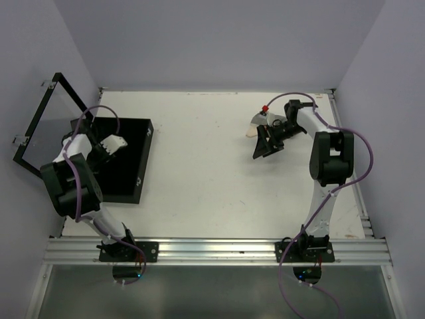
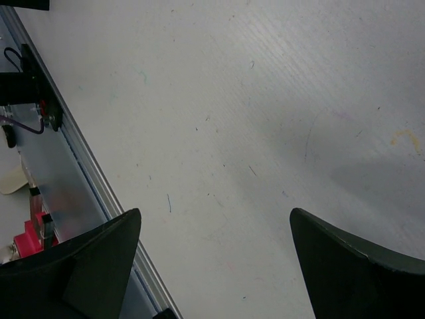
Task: Roll the underwear
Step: Place the rolled underwear into the container
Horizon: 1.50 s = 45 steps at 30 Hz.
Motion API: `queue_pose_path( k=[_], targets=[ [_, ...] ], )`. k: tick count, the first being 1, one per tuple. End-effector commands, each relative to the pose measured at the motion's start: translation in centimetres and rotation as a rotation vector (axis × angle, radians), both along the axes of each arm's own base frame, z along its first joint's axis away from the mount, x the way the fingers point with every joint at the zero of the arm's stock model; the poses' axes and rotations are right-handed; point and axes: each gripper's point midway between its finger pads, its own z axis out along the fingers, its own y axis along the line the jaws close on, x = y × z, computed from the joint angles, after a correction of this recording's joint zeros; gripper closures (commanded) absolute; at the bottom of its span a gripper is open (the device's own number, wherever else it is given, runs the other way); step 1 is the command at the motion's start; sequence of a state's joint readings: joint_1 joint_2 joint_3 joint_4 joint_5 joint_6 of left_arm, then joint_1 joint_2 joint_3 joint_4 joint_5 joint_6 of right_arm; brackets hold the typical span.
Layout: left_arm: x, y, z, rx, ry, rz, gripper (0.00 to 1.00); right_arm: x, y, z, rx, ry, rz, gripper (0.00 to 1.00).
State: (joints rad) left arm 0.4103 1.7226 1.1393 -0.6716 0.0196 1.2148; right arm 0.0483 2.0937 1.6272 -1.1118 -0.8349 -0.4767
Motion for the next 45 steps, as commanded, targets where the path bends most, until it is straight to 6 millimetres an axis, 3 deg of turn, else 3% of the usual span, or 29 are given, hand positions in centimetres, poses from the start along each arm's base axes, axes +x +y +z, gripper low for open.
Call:
queue_pose_path(
  k=[1, 8, 12, 13, 14, 17, 18, 20, 21, 23, 24, 26, 27, 30, 31, 33, 35, 39, 41, 42, 44, 45],
  targets=[
    [-0.6, -2.7, 1.4, -0.111, 0.002, -0.024, 0.51, 0.3, 0.7, 3.8, 0.058, -0.101, 0.017, 0.01],
    [1.8, -2.8, 8.8, -0.039, -0.134, -0.044, 0.41, 0.7, 0.8, 5.3, 0.079, -0.137, 0.028, 0.01],
    [3.0, -4.1, 12.2, -0.008, -0.197, -0.078, 0.37, 0.8, 0.8, 6.6, 0.079, -0.175, 0.038, 0.01],
    [3.2, -5.1, 12.8, -0.024, -0.202, -0.087, 0.36, 0.9, 0.8, 6.9, 0.076, -0.189, 0.039, 0.01],
    [3.9, -6.0, 14.6, -0.038, -0.249, -0.101, 0.35, 0.9, 0.7, 7.5, 0.068, -0.209, 0.04, 0.01],
    [5.0, -9.9, 17.8, -0.085, -0.325, -0.156, 0.3, 1.1, 0.4, 8.3, 0.046, -0.246, 0.038, 0.01],
    [5.5, -12.6, 18.5, -0.117, -0.345, -0.21, 0.27, 1.0, 0.3, 8.8, 0.039, -0.265, 0.036, 0.01],
    [6.2, -15.9, 20.4, -0.181, -0.399, -0.228, 0.1, 1.1, 0.0, 9.0, 0.015, -0.29, 0.033, 0.01],
    [6.3, -19.5, 20.7, -0.234, -0.404, -0.295, 0.0, 1.0, -0.1, 9.6, 0.005, -0.317, 0.032, 0.01],
    [7.1, -22.9, 21.4, -0.302, -0.441, -0.28, 0.0, 1.4, -0.7, 9.3, -0.031, -0.354, 0.019, 0.01],
    [7.0, -26.0, 21.3, -0.322, -0.441, -0.325, 0.0, 1.6, -1.2, 9.2, -0.073, -0.375, 0.01, 0.01],
    [7.3, -29.7, 20.7, -0.384, -0.45, -0.338, 0.0, 2.3, -2.0, 9.3, -0.127, -0.44, -0.016, 0.01],
    [6.7, -32.7, 20.5, -0.427, -0.447, -0.382, 0.0, 2.9, -2.4, 9.2, -0.155, -0.463, -0.036, 0.01],
    [6.9, -37.3, 20.6, -0.617, -0.475, -0.35, 0.0, 5.4, -3.9, 9.1, -0.266, -0.535, -0.109, 0.01],
    [8.1, -38.4, 22.0, -0.711, -0.539, -0.268, 0.0, 6.3, -4.7, 8.6, -0.325, -0.549, -0.13, 0.01],
    [8.5, -39.0, 22.3, -0.781, -0.559, -0.218, 0.0, 8.2, -4.6, 7.8, -0.379, -0.575, -0.121, 0.04],
    [9.4, -39.5, 24.0, -0.836, -0.611, -0.176, 0.0, 10.1, -5.0, 6.3, -0.468, -0.592, -0.099, 0.07],
    [11.0, -39.0, 25.3, -0.828, -0.685, -0.161, 0.0, 12.6, -2.6, 3.7, -0.547, -0.638, -0.014, 0.15],
    [11.5, -38.9, 25.2, -0.837, -0.684, -0.15, 0.0, 14.1, -1.3, 3.4, -0.563, -0.671, 0.001, 0.17],
    [11.6, -38.8, 24.9, -0.842, -0.667, -0.13, 0.0, 14.5, -0.4, 1.4, -0.589, -0.653, 0.032, 0.19],
    [12.1, -38.6, 24.2, -0.844, -0.632, -0.108, 0.0, 16.2, 0.3, 1.2, -0.608, -0.678, 0.029, 0.21],
    [12.1, -38.0, 23.7, -0.845, -0.605, -0.076, 0.0, 16.4, 0.4, -1.4, -0.636, -0.635, 0.046, 0.22]
  ],
)
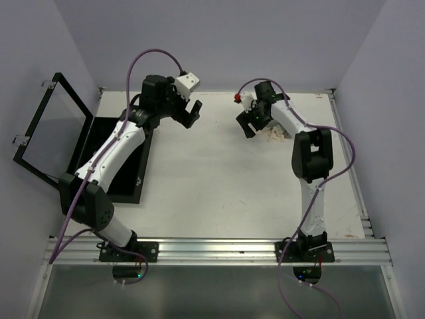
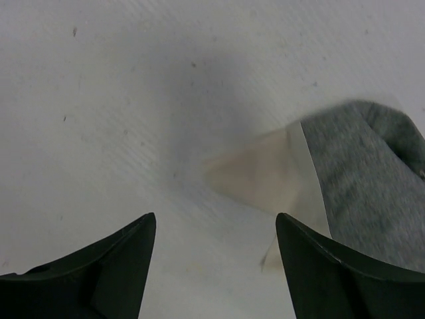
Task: Roll the underwear
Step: Place the rolled underwear into the container, then move the underwear to the center of the board
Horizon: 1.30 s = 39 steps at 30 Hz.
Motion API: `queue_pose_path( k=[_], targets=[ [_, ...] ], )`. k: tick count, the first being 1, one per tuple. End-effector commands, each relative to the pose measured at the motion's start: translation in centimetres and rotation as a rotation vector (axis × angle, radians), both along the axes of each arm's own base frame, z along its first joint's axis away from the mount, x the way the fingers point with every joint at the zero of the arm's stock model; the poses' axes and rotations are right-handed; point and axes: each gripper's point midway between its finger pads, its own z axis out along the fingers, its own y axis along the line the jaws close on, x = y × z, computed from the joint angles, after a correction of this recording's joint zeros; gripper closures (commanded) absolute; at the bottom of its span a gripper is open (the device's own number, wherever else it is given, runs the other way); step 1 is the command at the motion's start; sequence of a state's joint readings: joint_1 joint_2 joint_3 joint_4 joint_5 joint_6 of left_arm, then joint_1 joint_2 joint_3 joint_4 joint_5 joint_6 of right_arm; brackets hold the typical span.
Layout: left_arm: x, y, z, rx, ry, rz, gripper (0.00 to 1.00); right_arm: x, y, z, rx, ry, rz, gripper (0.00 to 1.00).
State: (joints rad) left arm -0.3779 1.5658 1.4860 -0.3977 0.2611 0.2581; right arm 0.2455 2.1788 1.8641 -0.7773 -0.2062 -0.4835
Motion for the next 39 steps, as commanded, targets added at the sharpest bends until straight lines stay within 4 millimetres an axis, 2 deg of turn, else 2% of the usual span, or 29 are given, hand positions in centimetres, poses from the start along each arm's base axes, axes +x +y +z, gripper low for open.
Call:
queue_pose_path(
  k=[1, 3, 4, 5, 7, 8, 11, 12, 13, 14, 15, 16, 17, 18, 19, 20, 21, 22, 24, 25, 27, 28, 30, 31, 34, 35, 36, 38, 39],
  targets=[
    [1.8, 0.6, 1.4, -0.09, 0.016, 0.05, 0.0, 3.6, 0.1, -1.0, -0.089, -0.072, -0.023, 0.24],
    [1.9, 2.0, 1.3, -0.112, 0.037, 0.067, 0.0, 4.4, 0.3, -1.5, -0.089, -0.06, -0.03, 0.35],
    [1.9, 2.6, 0.8, -0.117, 0.052, 0.08, 0.0, 4.4, 0.4, -2.5, -0.092, -0.041, -0.035, 0.4],
    [1.8, 3.3, 1.3, -0.124, 0.045, 0.092, 0.0, 4.3, 0.5, -2.8, -0.087, -0.032, -0.036, 0.49],
    [1.7, 5.0, 1.1, -0.12, 0.045, 0.117, 0.0, 3.8, 0.8, -3.7, -0.07, 0.002, -0.035, 0.57],
    [1.7, 5.6, 1.0, -0.111, 0.042, 0.128, 0.0, 3.3, 1.0, -4.1, -0.065, 0.025, -0.035, 0.66],
    [1.4, 7.0, 0.4, -0.078, 0.031, 0.152, 0.0, 1.2, 2.1, -5.0, -0.037, 0.086, -0.02, 0.84],
    [1.3, 7.2, 0.2, -0.064, 0.023, 0.15, 0.0, 0.4, 3.1, -5.0, -0.02, 0.098, -0.012, 1.0],
    [0.7, 7.3, -0.2, -0.057, 0.026, 0.146, 0.0, -1.3, 3.8, -5.8, -0.002, 0.144, -0.005, 1.0],
    [0.5, 7.4, -0.4, -0.057, 0.024, 0.145, 0.0, -1.8, 5.8, -3.7, 0.085, 0.12, 0.02, 1.0],
    [0.1, 7.2, -0.4, -0.055, 0.009, 0.118, 0.02, -3.2, 8.1, -3.0, 0.144, 0.14, 0.017, 1.0],
    [-0.8, 7.2, -0.9, -0.05, 0.009, 0.105, 0.02, -5.0, 9.2, -2.9, 0.187, 0.171, 0.019, 1.0],
    [-1.2, 7.1, -0.9, -0.056, -0.003, 0.095, 0.03, -5.1, 11.7, 0.2, 0.302, 0.119, 0.052, 1.0],
    [-1.4, 7.1, -0.7, -0.065, -0.03, 0.09, 0.06, -6.1, 13.7, 1.7, 0.374, 0.134, 0.022, 1.0],
    [-2.4, 7.3, -1.3, -0.072, -0.031, 0.088, 0.08, -6.7, 14.6, 2.4, 0.424, 0.141, 0.014, 1.0],
    [-2.8, 7.3, -1.5, -0.082, -0.039, 0.089, 0.09, -6.0, 16.0, 4.4, 0.501, 0.089, 0.024, 1.0],
    [-3.1, 7.3, -1.3, -0.108, -0.05, 0.095, 0.1, -6.1, 16.8, 7.3, 0.585, 0.08, -0.019, 1.0],
    [-4.1, 7.4, -2.2, -0.119, -0.037, 0.1, 0.1, -5.4, 17.4, 9.2, 0.64, 0.033, -0.013, 1.0],
    [-5.1, 6.9, -2.5, -0.165, -0.041, 0.08, 0.09, -4.9, 17.6, 12.2, 0.693, -0.019, -0.046, 1.0],
    [-6.4, 6.7, -4.1, -0.174, -0.014, 0.063, 0.09, -4.6, 17.6, 13.0, 0.711, -0.038, -0.059, 1.0],
    [-8.0, 5.6, -5.2, -0.208, 0.006, -0.012, 0.12, -4.0, 17.8, 14.4, 0.753, -0.072, -0.09, 1.0],
    [-9.1, 5.5, -6.9, -0.217, 0.043, -0.024, 0.14, -3.7, 17.5, 13.9, 0.745, -0.081, -0.12, 1.0],
    [-10.1, 4.8, -8.2, -0.249, 0.086, -0.049, 0.19, -2.8, 17.0, 13.4, 0.75, -0.097, -0.176, 1.0],
    [-11.0, 4.3, -9.6, -0.249, 0.124, -0.065, 0.2, -2.0, 15.9, 12.5, 0.745, -0.107, -0.225, 1.0],
    [-12.0, 3.4, -11.7, -0.22, 0.168, -0.066, 0.21, -0.6, 13.5, 10.8, 0.794, -0.088, -0.355, 1.0],
    [-12.6, 2.2, -12.1, -0.206, 0.173, -0.086, 0.21, 0.4, 11.5, 10.5, 0.818, -0.089, -0.413, 1.0],
    [-12.8, 1.6, -12.4, -0.212, 0.184, -0.086, 0.21, 0.9, 10.7, 10.6, 0.86, -0.074, -0.459, 1.0],
    [-11.9, 0.4, -12.6, -0.229, 0.15, -0.069, 0.21, 1.6, 8.7, 10.2, 0.895, -0.072, -0.503, 1.0],
    [-11.5, 0.2, -13.0, -0.23, 0.15, -0.059, 0.21, 1.6, 8.4, 10.0, 0.9, -0.062, -0.51, 1.0]
  ],
)
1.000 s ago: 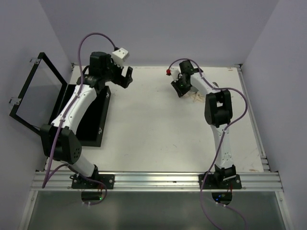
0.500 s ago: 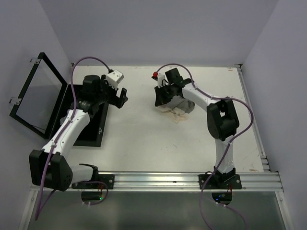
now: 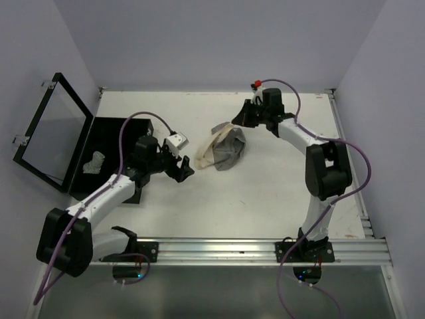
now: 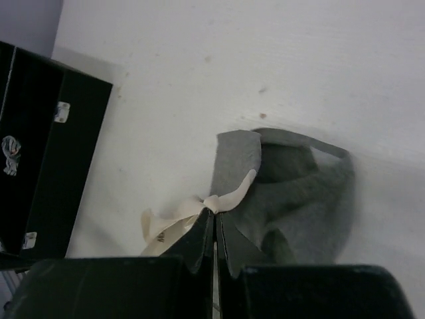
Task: Roll the underwear
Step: Move the underwear to the center of the board
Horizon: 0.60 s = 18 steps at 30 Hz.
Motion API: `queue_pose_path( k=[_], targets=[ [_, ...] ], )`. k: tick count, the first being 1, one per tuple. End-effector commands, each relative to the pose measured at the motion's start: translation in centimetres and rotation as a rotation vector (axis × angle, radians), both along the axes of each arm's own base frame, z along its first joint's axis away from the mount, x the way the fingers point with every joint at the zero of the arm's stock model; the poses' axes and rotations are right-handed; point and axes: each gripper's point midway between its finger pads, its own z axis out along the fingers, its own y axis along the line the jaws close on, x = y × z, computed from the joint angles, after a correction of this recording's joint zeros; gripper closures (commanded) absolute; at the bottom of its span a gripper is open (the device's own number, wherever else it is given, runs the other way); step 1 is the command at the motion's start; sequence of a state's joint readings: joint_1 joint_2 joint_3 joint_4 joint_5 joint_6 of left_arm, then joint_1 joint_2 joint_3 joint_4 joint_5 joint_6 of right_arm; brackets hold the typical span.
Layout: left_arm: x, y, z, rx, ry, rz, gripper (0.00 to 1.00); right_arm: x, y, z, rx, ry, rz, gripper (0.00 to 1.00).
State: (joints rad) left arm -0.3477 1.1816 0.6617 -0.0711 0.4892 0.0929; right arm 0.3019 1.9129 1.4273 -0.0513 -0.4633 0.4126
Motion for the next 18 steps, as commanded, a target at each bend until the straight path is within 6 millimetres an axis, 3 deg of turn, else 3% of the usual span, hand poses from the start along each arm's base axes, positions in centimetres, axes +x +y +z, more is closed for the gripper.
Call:
queue_pose_path(
  k=[1, 3, 4, 6, 7, 9, 14, 18],
  targets=[
    [2.9, -1.7, 0.2, -0.043, -0.069, 0.053, 0.21, 2.5, -2.4, 1.8, 0.117, -0.018, -0.109, 1.0],
    [4.6, -2.3, 0.5, -0.034, -0.08, 0.048, 0.2, 2.3, -2.4, 1.2, 0.121, -0.001, -0.088, 1.0],
    [5.1, -2.5, -1.3, -0.006, -0.033, 0.045, 0.2, 2.2, -2.4, 1.0, 0.121, 0.007, -0.082, 1.0],
    [6.8, -3.0, -1.3, 0.01, -0.009, 0.054, 0.19, 2.0, -2.2, 0.1, 0.118, 0.028, -0.067, 1.0],
    [7.1, -3.1, -2.9, 0.03, 0.033, 0.057, 0.19, 2.0, -2.2, 0.0, 0.11, 0.03, -0.067, 1.0],
    [7.3, -3.9, -3.5, 0.028, 0.029, -0.006, 0.23, 2.0, -2.7, -0.5, 0.101, 0.034, -0.078, 1.0],
    [7.7, -5.3, -3.9, 0.011, -0.054, -0.128, 0.27, 2.6, -3.6, -0.1, 0.099, 0.028, -0.098, 1.0],
    [9.4, -4.7, -4.4, 0.148, -0.127, -0.25, 0.34, 2.8, -3.9, 0.6, 0.09, 0.009, -0.085, 1.0]
  ],
)
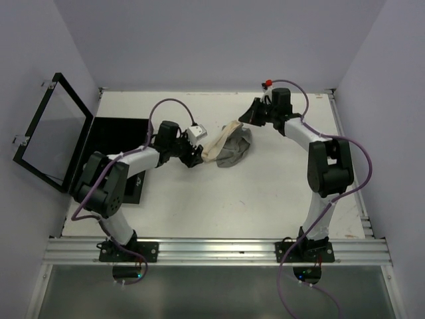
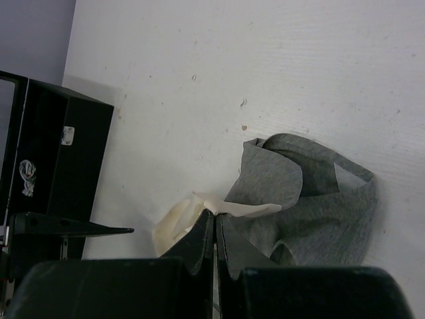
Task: Roll the underwear
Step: Move the underwear to the center of the board
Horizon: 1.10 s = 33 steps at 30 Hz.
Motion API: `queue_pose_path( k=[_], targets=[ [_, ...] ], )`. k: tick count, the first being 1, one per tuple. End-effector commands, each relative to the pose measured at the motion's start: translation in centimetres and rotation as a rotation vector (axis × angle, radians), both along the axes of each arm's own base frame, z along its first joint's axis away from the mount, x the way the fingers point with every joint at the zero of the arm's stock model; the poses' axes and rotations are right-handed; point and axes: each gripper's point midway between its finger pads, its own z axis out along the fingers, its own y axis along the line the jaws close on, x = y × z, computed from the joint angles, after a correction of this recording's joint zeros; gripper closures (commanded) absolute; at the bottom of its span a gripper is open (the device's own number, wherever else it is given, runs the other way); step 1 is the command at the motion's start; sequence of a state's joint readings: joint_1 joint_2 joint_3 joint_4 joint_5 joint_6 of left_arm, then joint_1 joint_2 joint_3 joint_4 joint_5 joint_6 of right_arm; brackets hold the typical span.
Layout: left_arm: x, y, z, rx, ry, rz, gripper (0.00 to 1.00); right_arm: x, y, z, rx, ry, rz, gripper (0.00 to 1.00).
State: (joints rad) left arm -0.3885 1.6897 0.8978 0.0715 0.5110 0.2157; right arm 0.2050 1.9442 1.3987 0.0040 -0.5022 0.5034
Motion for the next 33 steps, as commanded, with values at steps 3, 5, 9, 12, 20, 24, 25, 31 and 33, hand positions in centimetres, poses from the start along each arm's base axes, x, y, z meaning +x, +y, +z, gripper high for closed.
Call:
queue_pose_path(
  k=[3, 5, 9, 12, 20, 24, 25, 31, 33],
  targets=[
    [3.6, 0.5, 2.0, 0.078, -0.176, -0.222, 0.41, 0.9, 0.2, 2.4, 0.017, -0.063, 0.036, 1.0],
    [3.2, 1.6, 0.9, 0.072, -0.129, -0.295, 0.41, 0.6, 0.3, 2.1, 0.013, -0.045, 0.049, 1.0],
    [3.7, 1.8, 0.7, 0.08, -0.102, -0.416, 0.39, 0.5, 0.4, 1.7, 0.01, -0.038, 0.061, 1.0],
    [3.8, 1.4, -0.1, 0.069, -0.092, -0.425, 0.36, 0.4, 0.4, 1.4, 0.01, -0.03, 0.068, 1.0],
    [3.7, 0.1, -1.9, 0.092, -0.053, -0.409, 0.34, 0.5, 0.3, 1.2, -0.003, -0.032, 0.071, 1.0],
    [4.3, 0.1, -2.2, 0.108, -0.048, -0.397, 0.35, 0.5, 0.4, 0.9, -0.002, -0.026, 0.075, 1.0],
    [4.2, -0.1, -2.3, 0.109, -0.049, -0.407, 0.36, 0.5, 0.4, 0.9, -0.003, -0.025, 0.073, 1.0],
    [4.1, -0.6, -2.1, 0.115, -0.07, -0.452, 0.36, 0.6, 0.4, 0.8, -0.001, -0.022, 0.072, 1.0],
    [4.0, -0.9, -1.8, 0.103, -0.073, -0.475, 0.36, 0.7, 0.5, 0.8, 0.0, -0.019, 0.077, 1.0]
  ],
)
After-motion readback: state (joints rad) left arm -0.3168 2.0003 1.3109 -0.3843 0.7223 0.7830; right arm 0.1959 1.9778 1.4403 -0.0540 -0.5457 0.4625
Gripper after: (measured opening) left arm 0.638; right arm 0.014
